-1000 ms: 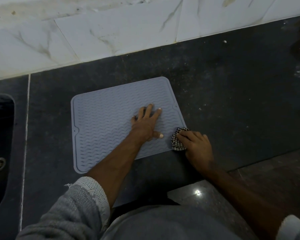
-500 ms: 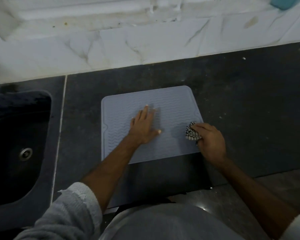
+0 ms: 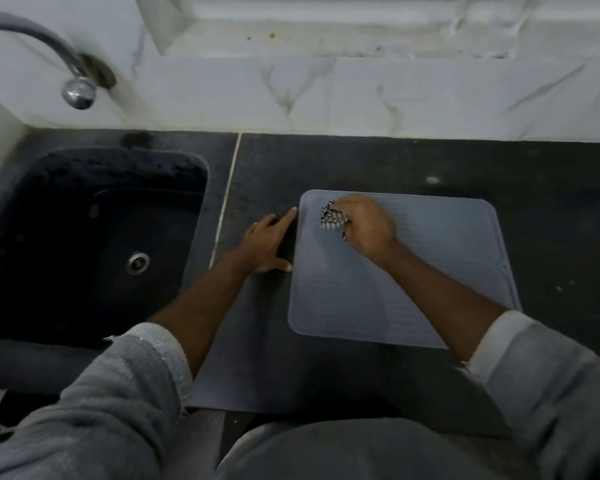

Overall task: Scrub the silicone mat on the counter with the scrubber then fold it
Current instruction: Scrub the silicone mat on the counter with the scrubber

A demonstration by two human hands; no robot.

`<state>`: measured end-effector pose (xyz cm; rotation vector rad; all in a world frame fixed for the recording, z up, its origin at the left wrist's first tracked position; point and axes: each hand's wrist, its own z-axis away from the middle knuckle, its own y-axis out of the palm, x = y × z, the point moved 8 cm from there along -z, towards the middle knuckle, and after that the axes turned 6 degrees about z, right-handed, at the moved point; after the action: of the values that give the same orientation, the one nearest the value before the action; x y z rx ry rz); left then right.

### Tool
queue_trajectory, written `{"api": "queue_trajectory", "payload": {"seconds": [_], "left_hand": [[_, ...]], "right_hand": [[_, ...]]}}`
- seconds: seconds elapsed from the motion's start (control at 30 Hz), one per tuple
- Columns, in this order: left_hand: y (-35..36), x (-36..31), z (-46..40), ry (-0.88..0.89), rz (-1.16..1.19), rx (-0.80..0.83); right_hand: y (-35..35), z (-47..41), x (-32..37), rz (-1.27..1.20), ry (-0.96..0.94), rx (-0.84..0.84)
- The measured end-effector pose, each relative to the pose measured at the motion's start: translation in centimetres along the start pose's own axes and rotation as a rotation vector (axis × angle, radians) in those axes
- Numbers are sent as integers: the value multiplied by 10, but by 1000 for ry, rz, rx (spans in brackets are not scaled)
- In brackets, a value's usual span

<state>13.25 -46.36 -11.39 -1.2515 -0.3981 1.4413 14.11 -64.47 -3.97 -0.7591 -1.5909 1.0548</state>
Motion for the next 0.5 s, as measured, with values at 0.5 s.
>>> {"api": "queue_trajectory", "payload": {"seconds": [0.5], "left_hand": [[7,9,-21,60,10,95]], "right_hand": [[63,-62,21,336,-50,181]]}}
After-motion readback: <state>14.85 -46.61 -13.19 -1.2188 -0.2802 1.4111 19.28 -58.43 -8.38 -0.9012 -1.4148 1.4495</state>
